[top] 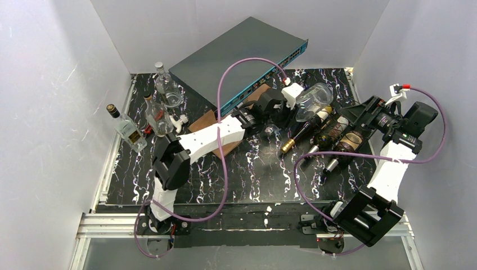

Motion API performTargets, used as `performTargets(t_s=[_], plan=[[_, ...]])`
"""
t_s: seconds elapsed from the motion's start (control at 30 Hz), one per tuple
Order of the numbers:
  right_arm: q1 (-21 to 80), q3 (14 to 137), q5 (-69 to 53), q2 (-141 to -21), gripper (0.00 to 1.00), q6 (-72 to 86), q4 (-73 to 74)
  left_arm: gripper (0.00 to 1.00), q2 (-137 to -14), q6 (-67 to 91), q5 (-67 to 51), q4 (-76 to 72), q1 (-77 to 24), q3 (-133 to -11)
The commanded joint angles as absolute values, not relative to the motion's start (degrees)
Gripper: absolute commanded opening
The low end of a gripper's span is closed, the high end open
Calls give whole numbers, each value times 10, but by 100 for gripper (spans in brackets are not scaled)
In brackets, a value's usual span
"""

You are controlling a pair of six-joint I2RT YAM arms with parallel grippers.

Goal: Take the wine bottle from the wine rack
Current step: Pick up the wine bottle from the wine rack.

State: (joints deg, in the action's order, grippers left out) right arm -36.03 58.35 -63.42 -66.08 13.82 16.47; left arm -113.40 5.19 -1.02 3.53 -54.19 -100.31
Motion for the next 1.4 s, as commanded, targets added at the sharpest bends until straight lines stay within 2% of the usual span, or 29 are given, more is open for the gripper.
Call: performTargets(t_s=[0.0,0.4,0.63,0.93,1.37], plan=[[-364,585,-649,-646,98,142,146,0,-1014,58,-12,-113,-541,-993],[-365,578,-647,-647,99,142,140,0,-940,61,-11,-114,-543,-895],[-365,577,-647,-654,98,142,139,0,-952,79,-34,-112,-543,-850],[-364,577,-648,-663,98,130,150,0,-974,76,-53,-99,-542,-861],[-365,576,-649,-666,98,118,162,0,-945,63,-63,-29,-541,-890]])
